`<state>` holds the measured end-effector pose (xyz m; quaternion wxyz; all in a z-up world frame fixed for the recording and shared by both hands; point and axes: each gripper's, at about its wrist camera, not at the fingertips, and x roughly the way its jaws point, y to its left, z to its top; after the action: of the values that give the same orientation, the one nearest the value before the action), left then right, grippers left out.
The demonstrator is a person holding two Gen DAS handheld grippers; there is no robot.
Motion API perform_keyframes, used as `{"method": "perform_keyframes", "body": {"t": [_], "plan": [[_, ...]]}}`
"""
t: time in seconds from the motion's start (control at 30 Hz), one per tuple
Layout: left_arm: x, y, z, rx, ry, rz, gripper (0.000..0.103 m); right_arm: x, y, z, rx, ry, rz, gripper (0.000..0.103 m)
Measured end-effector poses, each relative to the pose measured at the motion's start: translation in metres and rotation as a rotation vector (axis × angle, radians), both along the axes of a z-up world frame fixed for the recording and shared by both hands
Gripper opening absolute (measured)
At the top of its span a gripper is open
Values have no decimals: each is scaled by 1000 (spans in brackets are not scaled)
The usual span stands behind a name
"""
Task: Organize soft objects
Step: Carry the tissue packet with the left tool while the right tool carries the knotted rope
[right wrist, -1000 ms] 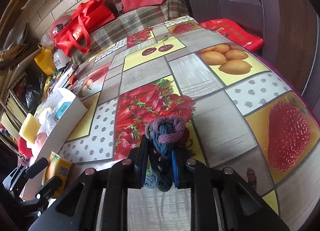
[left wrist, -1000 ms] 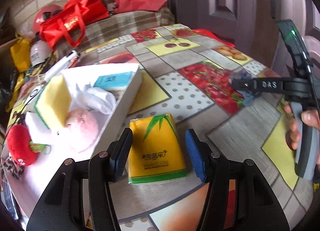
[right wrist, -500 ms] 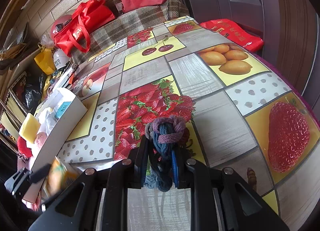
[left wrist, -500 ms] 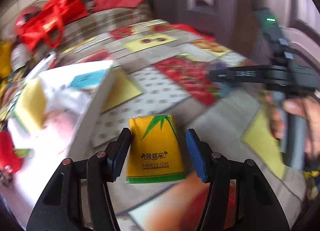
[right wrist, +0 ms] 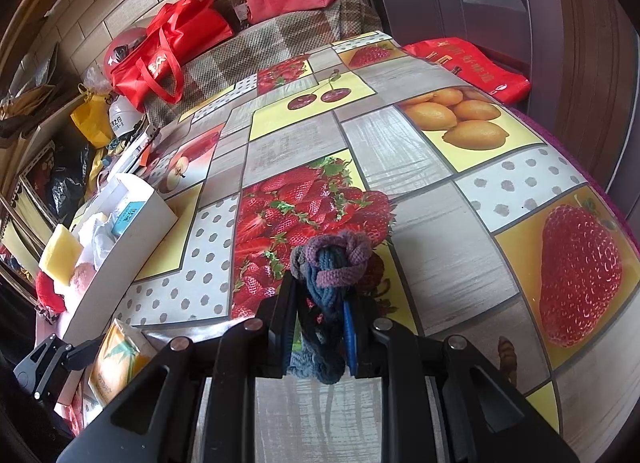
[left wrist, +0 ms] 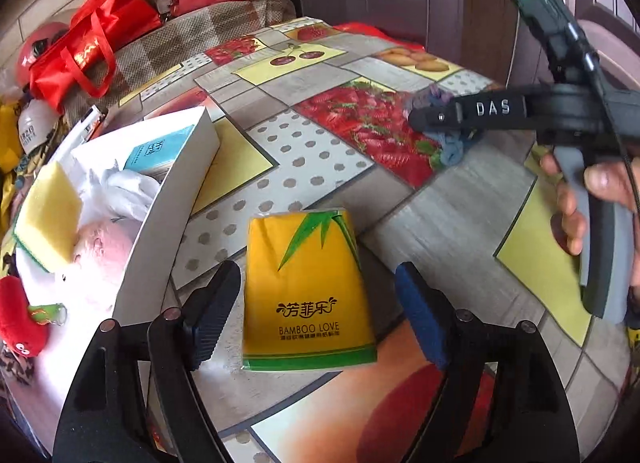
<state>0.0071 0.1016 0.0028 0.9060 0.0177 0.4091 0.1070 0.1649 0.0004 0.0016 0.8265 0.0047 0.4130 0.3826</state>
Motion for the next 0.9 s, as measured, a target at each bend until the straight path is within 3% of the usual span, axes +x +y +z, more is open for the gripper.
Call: {"method": "perform_keyframes", "body": {"t": [0.03, 0.1, 0.13, 0.23, 0.37, 0.5, 0.6, 0.7, 0.9], "plan": [[-1, 2, 0, -11, -4, 2, 80, 0, 0, 0, -1, -1, 1, 19], [-1, 7, -1, -52, -4, 6, 51, 0, 0, 0, -1, -3, 2, 19], [-1, 9, 0, -72, -8, 5, 49, 0, 0, 0, 2, -3, 2, 19], [-4, 14, 2, -108, -31, 9, 48, -1, -2, 2, 27, -4, 5, 19], [-16, 13, 20, -65, -162, 19, 48, -10, -6, 10, 80, -51, 4, 19], [-33, 14, 37, -17, -312, 44, 49, -30, -9, 26, 151, -164, -5, 19], [-42, 14, 47, 70, -384, 101, 49, -50, -10, 38, 180, -282, -12, 19], [-48, 23, 52, 60, -401, 135, 49, -65, -11, 48, 198, -363, -17, 19], [-55, 40, 59, 26, -411, 176, 49, -74, -10, 60, 236, -376, -14, 19]]}}
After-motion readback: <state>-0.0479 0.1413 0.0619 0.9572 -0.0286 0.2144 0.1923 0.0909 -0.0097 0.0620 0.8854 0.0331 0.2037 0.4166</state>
